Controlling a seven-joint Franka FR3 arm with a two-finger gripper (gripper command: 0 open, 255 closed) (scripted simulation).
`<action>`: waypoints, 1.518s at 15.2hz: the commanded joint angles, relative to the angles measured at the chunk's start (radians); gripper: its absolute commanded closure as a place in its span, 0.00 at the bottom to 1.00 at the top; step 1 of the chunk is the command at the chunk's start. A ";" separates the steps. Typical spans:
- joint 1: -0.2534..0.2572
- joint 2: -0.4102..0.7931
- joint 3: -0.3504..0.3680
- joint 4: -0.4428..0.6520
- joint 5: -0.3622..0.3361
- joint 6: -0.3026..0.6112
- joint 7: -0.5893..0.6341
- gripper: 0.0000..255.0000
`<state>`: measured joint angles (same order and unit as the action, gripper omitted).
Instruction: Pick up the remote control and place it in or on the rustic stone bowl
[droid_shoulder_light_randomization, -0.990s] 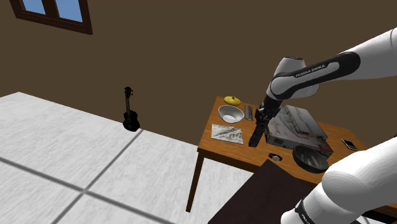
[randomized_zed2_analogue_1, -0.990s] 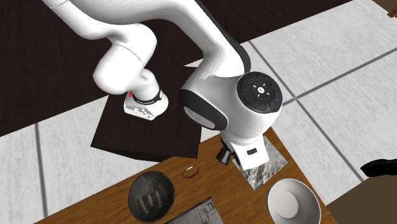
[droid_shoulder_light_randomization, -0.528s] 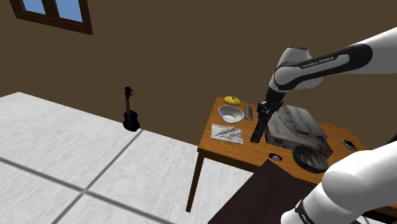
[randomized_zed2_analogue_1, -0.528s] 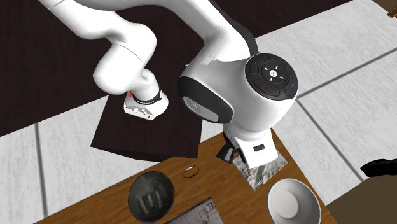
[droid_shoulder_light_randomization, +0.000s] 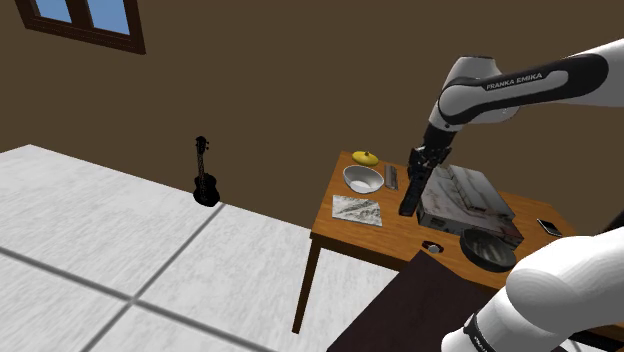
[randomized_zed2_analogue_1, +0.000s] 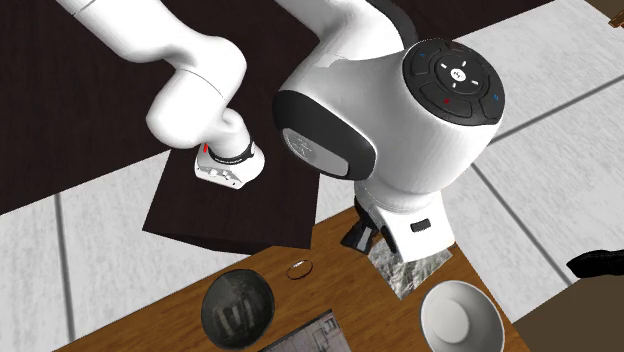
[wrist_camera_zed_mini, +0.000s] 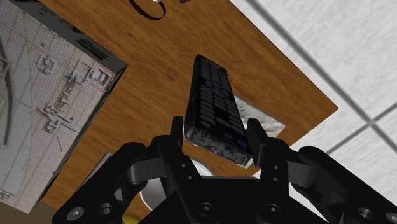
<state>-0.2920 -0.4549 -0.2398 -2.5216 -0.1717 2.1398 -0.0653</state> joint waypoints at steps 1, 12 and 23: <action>0.000 -0.009 0.002 0.022 0.002 -0.031 -0.002 1.00; -0.083 -0.152 -0.094 0.036 -0.065 -0.171 -0.151 1.00; -0.198 -0.236 -0.275 0.118 -0.171 -0.294 -0.407 1.00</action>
<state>-0.4812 -0.6936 -0.4922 -2.4211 -0.3329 1.8550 -0.4414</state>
